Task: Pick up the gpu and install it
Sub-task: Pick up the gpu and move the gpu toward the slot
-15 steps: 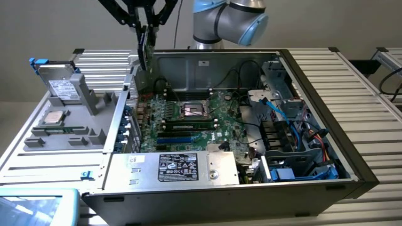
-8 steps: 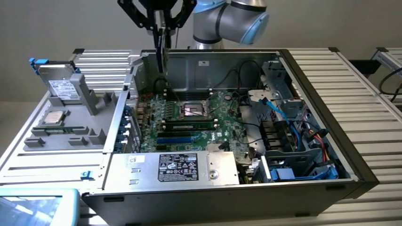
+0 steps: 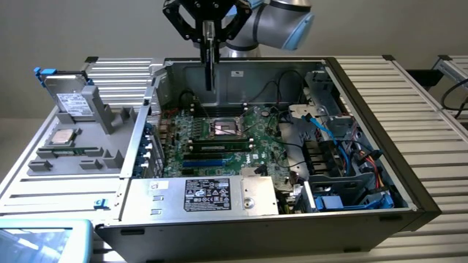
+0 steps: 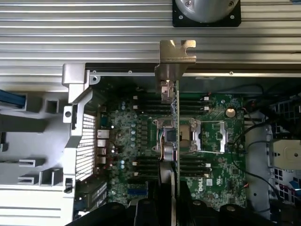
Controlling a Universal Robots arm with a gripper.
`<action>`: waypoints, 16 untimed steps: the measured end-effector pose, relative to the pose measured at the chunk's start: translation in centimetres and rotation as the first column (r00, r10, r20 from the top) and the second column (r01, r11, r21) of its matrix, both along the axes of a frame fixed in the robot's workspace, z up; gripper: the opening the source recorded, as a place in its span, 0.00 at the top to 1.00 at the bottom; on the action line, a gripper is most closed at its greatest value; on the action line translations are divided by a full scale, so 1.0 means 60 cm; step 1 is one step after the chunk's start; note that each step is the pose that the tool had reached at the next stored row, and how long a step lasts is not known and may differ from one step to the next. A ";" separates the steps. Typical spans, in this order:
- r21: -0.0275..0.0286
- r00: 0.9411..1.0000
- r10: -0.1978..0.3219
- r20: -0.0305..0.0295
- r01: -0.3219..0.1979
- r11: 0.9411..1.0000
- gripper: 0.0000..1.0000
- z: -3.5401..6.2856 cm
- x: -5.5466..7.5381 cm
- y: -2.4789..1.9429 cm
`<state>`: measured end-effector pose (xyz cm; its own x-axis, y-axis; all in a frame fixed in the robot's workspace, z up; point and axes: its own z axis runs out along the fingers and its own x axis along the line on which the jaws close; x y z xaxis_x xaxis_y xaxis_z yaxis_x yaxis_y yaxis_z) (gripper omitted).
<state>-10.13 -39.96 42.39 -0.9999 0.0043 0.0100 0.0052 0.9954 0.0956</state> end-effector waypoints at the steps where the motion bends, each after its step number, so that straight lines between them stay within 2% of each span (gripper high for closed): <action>1: 0.000 1.000 0.000 0.000 0.000 1.000 0.72 -0.003 0.008 -0.0003; 6: 0.000 1.000 0.000 0.000 0.000 1.000 0.72 -0.018 0.043 -0.0015; 11: -0.001 1.000 0.000 0.000 0.000 1.000 0.72 -0.033 0.055 -0.0017; 16: -0.001 1.000 0.000 0.000 0.000 1.000 0.72 -0.048 0.077 -0.0017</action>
<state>-5.49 -40.06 39.50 -0.9999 0.0042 0.0101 0.0052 0.9955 0.0941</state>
